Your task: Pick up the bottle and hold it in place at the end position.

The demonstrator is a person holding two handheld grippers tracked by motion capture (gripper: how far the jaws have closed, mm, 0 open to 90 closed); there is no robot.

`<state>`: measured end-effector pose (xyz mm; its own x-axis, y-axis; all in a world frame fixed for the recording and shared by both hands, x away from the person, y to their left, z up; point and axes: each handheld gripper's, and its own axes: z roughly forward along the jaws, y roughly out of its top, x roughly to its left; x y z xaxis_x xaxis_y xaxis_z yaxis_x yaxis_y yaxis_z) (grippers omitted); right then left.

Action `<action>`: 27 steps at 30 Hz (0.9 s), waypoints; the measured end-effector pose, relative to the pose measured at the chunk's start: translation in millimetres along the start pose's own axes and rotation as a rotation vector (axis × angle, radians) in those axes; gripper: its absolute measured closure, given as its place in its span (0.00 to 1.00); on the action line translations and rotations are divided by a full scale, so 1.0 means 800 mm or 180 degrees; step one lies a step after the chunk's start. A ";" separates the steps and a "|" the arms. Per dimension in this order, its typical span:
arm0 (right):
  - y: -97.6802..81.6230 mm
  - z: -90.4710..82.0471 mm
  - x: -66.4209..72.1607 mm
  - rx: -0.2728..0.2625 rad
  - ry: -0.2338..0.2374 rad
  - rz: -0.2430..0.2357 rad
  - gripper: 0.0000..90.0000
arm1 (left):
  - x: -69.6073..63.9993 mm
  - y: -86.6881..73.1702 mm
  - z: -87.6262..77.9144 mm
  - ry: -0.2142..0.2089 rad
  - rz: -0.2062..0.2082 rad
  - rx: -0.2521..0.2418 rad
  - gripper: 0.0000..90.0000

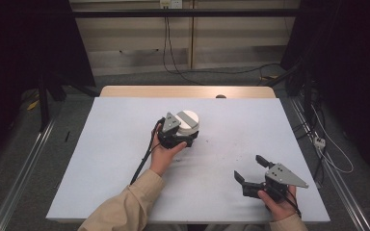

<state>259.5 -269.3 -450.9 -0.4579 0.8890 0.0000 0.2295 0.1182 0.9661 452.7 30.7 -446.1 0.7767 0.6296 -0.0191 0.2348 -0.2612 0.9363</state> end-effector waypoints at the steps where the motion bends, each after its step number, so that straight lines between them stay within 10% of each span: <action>1: 0.000 0.000 0.000 -0.0001 0.0006 0.0004 0.06 | 0.000 0.000 0.001 -0.0002 0.0012 0.0006 0.20; 27: 0.000 -0.001 -0.003 -0.0004 -0.0029 0.0002 0.06 | 0.003 -0.004 0.012 0.0001 0.0077 0.0019 0.21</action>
<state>260.1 -271.4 -451.0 -0.4498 0.8931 -0.0016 0.2287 0.1170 0.9664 459.4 26.3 -452.8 0.7820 0.6233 0.0038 0.2193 -0.2808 0.9344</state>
